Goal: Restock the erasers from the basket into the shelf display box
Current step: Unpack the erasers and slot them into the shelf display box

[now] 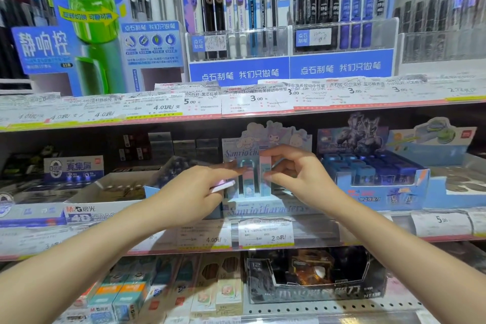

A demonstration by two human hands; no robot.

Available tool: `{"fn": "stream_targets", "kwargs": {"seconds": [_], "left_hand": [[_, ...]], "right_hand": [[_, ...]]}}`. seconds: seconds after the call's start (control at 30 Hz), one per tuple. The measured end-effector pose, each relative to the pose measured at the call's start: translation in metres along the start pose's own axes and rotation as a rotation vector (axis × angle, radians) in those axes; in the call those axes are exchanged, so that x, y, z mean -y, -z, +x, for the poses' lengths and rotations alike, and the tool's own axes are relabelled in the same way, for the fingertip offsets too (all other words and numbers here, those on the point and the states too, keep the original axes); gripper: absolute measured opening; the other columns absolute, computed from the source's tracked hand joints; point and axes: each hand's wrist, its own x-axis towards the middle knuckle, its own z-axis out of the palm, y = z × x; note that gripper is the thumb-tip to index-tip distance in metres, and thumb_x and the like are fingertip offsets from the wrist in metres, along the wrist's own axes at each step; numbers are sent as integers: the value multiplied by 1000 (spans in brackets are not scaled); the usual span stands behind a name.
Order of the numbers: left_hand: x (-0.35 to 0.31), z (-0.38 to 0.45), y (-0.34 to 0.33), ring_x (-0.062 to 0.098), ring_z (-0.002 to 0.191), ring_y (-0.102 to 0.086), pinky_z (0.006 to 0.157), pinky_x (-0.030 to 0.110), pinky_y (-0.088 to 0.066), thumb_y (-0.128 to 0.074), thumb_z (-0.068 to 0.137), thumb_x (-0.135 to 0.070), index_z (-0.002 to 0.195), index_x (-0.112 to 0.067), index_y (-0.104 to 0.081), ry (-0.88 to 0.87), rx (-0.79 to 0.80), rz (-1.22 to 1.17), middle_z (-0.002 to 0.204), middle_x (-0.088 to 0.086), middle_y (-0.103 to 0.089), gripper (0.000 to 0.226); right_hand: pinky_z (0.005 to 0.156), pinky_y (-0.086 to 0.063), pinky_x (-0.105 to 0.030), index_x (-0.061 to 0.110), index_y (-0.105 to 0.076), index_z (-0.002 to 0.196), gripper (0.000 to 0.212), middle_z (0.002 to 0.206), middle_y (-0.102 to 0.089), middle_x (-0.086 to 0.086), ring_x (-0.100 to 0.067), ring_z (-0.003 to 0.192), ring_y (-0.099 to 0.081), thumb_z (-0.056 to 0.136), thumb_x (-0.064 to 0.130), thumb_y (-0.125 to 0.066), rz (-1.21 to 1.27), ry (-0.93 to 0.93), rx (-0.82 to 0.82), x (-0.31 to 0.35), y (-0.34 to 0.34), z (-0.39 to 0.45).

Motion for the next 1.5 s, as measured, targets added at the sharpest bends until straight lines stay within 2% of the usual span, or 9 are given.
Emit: {"fn": "stream_targets", "kwargs": {"seconds": [0.23, 0.37, 0.5, 0.67, 0.87, 0.97, 1.1, 1.3, 1.5], "left_hand": [[4, 1, 0, 8, 122, -52, 94, 15, -42, -46, 88, -8, 134, -35, -44, -31, 16, -73, 139, -17, -46, 54], [3, 0, 2, -2, 114, -54, 84, 8, -42, -46, 89, -7, 134, -33, -45, -33, 12, -79, 139, -16, -45, 53], [1, 0, 3, 9, 121, -52, 103, 27, -41, -46, 89, -6, 134, -31, -45, -3, 26, -74, 141, -11, -47, 52], [-9, -4, 2, 12, 122, -50, 102, 28, -39, -44, 87, -8, 129, -25, -53, -47, -118, -69, 131, -6, -57, 46], [-30, -8, 6, 18, 65, -54, 62, 36, -42, -46, 78, -19, 76, -19, -61, -82, -48, -380, 69, 1, -63, 16], [-38, -8, 6, 8, 43, -37, 42, 18, -30, -49, 85, -12, 72, -16, -64, -40, 48, -590, 50, -7, -52, 19], [-37, -8, 6, 10, 40, -36, 37, 17, -30, -62, 83, -5, 89, -7, -64, 33, 69, -737, 62, 0, -62, 6], [-31, -18, 0, 2, 33, -38, 37, 12, -30, -78, 70, -12, 75, -9, -65, 119, -256, -951, 56, 0, -60, 14], [-30, -18, 3, 8, 32, -23, 38, 17, -24, -60, 75, -35, 81, -3, -58, 321, -88, -1210, 63, 13, -66, 32]], "right_hand": [[85, -44, -9, 28, -69, 95, 19, 103, -62, 11, 0, 98, -58, 82, 22, -56, -34, 35, -28, -5, 1, -3], [69, -40, -3, 16, -72, 95, 24, 103, -58, 9, 15, 81, -54, 84, 13, -51, -35, 18, 7, -5, 1, -4], [72, -50, -19, 22, -72, 90, 27, 109, -62, -17, -10, 87, -62, 80, 21, -47, 1, -52, 30, -1, 3, -3], [84, -45, -23, 33, -62, 101, 28, 96, -64, 8, -7, 88, -58, 76, 23, -54, 39, 26, -74, 13, 0, -7], [80, -45, -17, 15, -69, 95, 23, 90, -63, 3, -5, 84, -57, 73, 12, -73, 23, 312, -19, 47, -12, -15], [73, -49, -22, 8, -71, 88, 13, 85, -63, -2, -8, 79, -58, 74, 8, -72, 42, 303, 9, 52, -13, -15], [68, -52, -29, 14, -67, 80, 9, 78, -65, -3, -12, 69, -61, 79, 5, -68, 107, 203, 27, 52, -9, -16], [71, -51, -19, 13, -63, 80, 11, 74, -64, 3, -7, 70, -62, 81, 2, -63, 347, -3, -66, 37, -1, -27], [72, -53, -22, 19, -63, 75, 20, 72, -69, 5, -10, 71, -66, 78, 0, -66, 401, 46, -102, 28, -6, -36]]}}
